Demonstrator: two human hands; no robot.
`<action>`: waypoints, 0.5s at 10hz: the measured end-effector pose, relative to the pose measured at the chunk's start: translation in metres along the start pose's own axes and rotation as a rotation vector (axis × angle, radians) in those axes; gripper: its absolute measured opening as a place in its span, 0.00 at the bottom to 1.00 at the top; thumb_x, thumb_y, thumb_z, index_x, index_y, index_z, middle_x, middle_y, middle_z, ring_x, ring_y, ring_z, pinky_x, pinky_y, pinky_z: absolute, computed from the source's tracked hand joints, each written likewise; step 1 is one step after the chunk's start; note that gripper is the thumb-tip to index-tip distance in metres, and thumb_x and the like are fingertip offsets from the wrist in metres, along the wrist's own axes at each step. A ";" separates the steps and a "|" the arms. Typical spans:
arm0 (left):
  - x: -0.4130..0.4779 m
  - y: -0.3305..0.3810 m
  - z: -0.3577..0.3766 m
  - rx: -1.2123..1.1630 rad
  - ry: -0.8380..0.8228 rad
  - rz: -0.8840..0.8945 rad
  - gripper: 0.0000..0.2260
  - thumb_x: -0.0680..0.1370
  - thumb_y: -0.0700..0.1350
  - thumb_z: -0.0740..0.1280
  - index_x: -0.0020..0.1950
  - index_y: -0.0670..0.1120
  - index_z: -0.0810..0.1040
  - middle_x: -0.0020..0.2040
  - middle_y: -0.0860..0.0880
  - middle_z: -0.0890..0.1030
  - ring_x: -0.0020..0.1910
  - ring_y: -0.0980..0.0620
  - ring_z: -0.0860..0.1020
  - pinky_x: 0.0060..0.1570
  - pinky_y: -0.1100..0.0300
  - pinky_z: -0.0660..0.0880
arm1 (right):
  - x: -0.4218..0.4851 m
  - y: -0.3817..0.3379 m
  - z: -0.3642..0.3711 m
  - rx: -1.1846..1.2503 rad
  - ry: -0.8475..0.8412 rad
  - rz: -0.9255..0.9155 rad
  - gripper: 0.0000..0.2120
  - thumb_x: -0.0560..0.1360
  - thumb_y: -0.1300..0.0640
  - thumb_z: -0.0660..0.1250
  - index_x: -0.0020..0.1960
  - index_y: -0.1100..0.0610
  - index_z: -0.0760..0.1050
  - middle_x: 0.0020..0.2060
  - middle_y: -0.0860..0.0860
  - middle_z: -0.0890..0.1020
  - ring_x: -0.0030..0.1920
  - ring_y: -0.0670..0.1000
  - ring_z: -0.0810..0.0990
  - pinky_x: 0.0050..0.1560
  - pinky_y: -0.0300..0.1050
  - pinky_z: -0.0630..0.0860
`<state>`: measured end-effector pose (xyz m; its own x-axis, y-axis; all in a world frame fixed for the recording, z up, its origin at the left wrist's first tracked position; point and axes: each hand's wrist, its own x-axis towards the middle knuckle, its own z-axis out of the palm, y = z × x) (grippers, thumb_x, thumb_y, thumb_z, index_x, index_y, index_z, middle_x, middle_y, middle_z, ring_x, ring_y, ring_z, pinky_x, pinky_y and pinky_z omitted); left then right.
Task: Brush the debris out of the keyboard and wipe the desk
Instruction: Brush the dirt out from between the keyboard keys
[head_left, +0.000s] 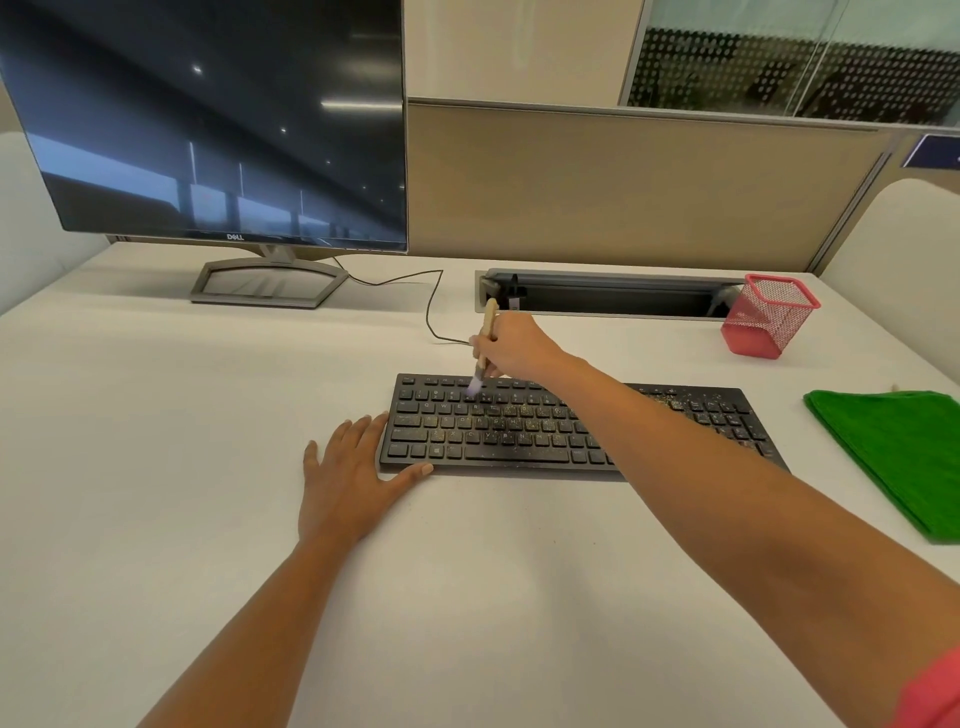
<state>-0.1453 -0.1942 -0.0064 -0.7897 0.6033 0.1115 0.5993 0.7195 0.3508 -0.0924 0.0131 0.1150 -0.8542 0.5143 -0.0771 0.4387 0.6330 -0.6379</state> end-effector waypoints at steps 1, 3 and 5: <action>0.000 0.000 0.000 -0.005 0.002 0.003 0.47 0.61 0.78 0.42 0.76 0.55 0.56 0.75 0.54 0.60 0.76 0.55 0.53 0.73 0.46 0.46 | -0.004 0.001 -0.004 -0.253 0.011 0.011 0.13 0.79 0.59 0.58 0.56 0.68 0.75 0.51 0.61 0.80 0.46 0.57 0.80 0.48 0.48 0.77; 0.000 0.000 -0.001 0.000 -0.004 -0.004 0.48 0.61 0.78 0.41 0.76 0.55 0.56 0.76 0.54 0.60 0.76 0.55 0.52 0.73 0.47 0.45 | -0.004 -0.004 -0.013 -0.340 0.090 -0.009 0.10 0.78 0.61 0.57 0.46 0.65 0.75 0.41 0.57 0.75 0.39 0.55 0.75 0.31 0.40 0.69; 0.000 0.001 0.000 0.003 -0.001 0.000 0.48 0.61 0.78 0.41 0.76 0.55 0.56 0.75 0.54 0.60 0.76 0.55 0.52 0.73 0.47 0.45 | -0.002 -0.009 0.004 -0.118 0.109 0.002 0.16 0.80 0.57 0.58 0.54 0.69 0.76 0.47 0.61 0.79 0.43 0.56 0.79 0.36 0.40 0.72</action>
<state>-0.1451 -0.1936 -0.0060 -0.7897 0.6035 0.1103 0.5995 0.7209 0.3477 -0.0955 0.0043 0.1181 -0.8204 0.5717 0.0095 0.4759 0.6919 -0.5429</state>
